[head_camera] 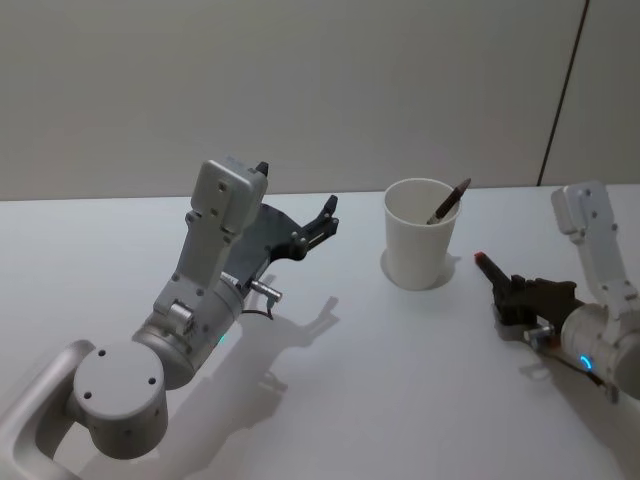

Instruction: Place the pen into the pen holder.

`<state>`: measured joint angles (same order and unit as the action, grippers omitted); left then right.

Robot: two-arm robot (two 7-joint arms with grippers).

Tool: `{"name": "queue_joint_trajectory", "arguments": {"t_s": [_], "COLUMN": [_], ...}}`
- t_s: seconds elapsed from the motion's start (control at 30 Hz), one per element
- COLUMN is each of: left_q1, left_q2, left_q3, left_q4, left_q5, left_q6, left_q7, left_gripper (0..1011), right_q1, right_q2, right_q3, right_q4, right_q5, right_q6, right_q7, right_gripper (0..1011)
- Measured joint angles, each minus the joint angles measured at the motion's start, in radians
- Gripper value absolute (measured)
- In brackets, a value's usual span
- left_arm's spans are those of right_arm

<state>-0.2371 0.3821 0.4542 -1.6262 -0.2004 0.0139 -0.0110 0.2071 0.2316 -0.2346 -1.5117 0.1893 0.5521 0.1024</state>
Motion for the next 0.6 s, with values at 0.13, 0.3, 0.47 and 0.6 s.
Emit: {"name": "queue_joint_trajectory", "arguments": {"t_s": [0.13,0.3,0.47,0.6], "left_q1": [0.000,0.000,0.000,0.000], "left_q2": [0.000,0.000,0.000,0.000], "left_q3": [0.000,0.000,0.000,0.000], "left_q4": [0.000,0.000,0.000,0.000], "left_q5": [0.000,0.000,0.000,0.000], "left_q6": [0.000,0.000,0.000,0.000], "left_q7": [0.000,0.000,0.000,0.000], "left_gripper": [1001,1001,1001,1001], "right_q1": [-0.004,-0.008,-0.012,-0.016], "right_q2": [0.000,0.000,-0.001,-0.001], "right_q3": [0.001,0.001,0.002,0.002], "right_q4": [-0.004,-0.013,-0.023,-0.032], "right_q5": [-0.001,-0.005,-0.010,-0.016], "right_q6": [-0.024,-0.061,-0.091,-0.122], "right_q7": [-0.005,-0.013,-0.021,-0.029], "right_gripper": [172,169,169,169]}}
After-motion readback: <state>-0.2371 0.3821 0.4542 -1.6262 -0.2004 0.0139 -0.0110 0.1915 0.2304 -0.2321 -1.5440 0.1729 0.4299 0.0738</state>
